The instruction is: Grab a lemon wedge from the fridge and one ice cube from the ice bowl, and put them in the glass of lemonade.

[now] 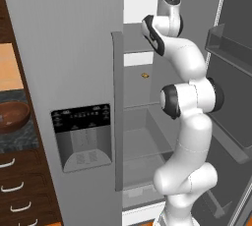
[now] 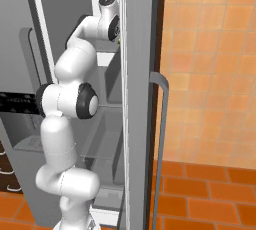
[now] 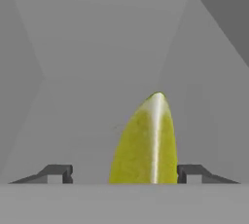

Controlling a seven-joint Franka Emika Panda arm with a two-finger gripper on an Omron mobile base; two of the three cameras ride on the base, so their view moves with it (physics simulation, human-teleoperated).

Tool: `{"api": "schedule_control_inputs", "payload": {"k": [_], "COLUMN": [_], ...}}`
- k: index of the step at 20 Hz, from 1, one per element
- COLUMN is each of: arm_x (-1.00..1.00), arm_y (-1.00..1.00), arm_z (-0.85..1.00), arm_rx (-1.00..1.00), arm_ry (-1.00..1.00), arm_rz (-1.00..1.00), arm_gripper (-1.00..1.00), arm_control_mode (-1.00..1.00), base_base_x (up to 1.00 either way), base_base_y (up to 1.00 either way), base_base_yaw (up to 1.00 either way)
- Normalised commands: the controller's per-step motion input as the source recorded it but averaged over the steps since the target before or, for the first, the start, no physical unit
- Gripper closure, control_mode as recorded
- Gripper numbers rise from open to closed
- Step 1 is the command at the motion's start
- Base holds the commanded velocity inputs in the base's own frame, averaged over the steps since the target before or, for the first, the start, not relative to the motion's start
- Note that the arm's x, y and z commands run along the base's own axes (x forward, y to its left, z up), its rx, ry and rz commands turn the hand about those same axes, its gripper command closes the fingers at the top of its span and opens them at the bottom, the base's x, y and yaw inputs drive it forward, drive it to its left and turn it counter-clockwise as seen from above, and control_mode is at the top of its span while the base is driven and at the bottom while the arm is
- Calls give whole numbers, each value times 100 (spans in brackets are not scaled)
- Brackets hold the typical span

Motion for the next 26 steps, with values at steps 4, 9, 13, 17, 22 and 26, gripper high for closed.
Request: {"api": "schedule_control_inputs", "payload": {"k": [4, 9, 13, 17, 22, 26], "arm_x": [0, -19, -70, -99, -100, -100], "arm_y": [0, 2, 65, 63, 42, 46], "arm_z": [-8, -1, 12, 27, 0, 0], "arm_rx": [0, 0, -4, -2, 0, 0], "arm_ry": [6, -1, -1, 1, -13, -5], "arm_rz": [0, 0, 3, 8, 11, 10], "arm_gripper": [100, 100, 100, 100, 100, 100], "arm_control_mode": [-100, -100, -100, -100, -100, -100], "base_base_x": [0, 0, 0, 0, 0, 0], "base_base_y": [0, 0, 0, 0, 0, 0], "base_base_yaw": [0, 0, 0, 0, 0, 0]}}
